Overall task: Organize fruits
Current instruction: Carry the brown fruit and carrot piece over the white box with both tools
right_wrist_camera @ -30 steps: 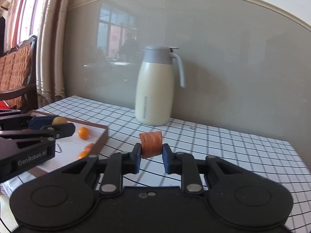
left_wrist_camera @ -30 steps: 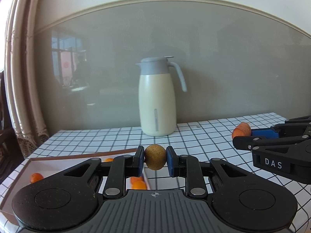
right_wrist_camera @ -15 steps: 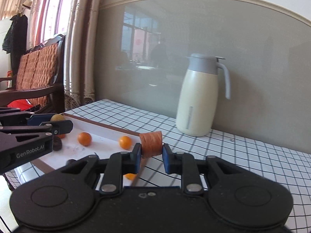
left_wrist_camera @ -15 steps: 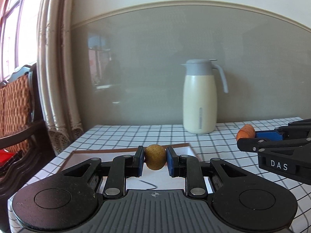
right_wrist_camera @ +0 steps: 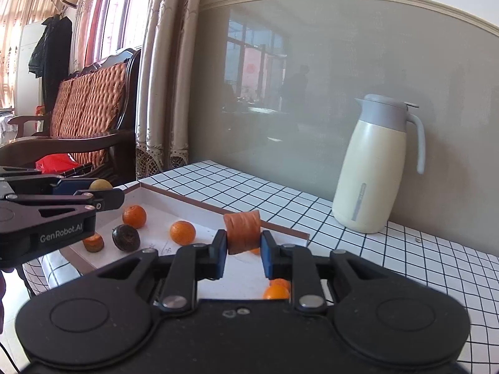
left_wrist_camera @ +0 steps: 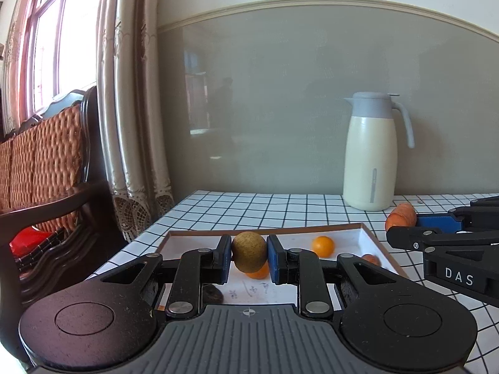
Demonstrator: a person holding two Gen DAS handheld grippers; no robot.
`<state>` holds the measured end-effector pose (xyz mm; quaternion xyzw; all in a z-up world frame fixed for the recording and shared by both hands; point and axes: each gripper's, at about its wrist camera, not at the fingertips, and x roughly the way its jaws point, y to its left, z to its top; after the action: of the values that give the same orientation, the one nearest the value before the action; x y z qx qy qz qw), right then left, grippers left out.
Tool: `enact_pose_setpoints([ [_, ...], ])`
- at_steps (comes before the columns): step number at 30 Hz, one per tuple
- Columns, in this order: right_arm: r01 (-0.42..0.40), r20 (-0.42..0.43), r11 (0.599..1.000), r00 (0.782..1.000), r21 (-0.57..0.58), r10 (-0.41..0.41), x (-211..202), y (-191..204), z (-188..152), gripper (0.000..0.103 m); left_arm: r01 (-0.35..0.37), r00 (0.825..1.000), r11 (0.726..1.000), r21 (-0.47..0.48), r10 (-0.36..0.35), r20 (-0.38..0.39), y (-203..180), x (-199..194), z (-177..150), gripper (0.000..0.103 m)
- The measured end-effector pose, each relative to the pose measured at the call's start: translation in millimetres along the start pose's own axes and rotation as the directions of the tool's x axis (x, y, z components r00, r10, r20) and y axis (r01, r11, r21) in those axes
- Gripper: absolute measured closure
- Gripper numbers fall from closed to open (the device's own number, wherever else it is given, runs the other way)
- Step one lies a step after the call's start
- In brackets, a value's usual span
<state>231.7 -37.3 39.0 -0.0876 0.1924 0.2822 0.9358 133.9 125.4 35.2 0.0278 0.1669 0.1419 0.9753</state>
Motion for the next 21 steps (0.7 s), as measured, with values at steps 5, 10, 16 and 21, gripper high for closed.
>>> enact_pose_setpoints([
  [5, -0.007, -0.009, 1.000, 1.000, -0.013, 0.007, 15, 6, 8, 0.089, -0.021, 1.000, 1.000, -0.016, 0.021, -0.008, 10, 13, 3, 0.079],
  [10, -0.005, -0.023, 1.000, 1.000, -0.023, 0.005, 28, 6, 10, 0.089, -0.032, 0.999, 0.999, -0.020, 0.031, -0.029, 15, 28, 0, 0.079],
  [16, 0.005, -0.032, 1.000, 0.999, -0.012, -0.006, 38, -2, 13, 0.089, -0.034, 0.999, 0.999, -0.031, 0.033, -0.041, 19, 43, 0, 0.079],
  [21, 0.012, -0.030, 1.000, 0.999, -0.010, -0.012, 41, -6, 15, 0.089, -0.033, 0.999, 0.999, -0.027, 0.032, -0.037, 19, 50, 4, 0.079],
])
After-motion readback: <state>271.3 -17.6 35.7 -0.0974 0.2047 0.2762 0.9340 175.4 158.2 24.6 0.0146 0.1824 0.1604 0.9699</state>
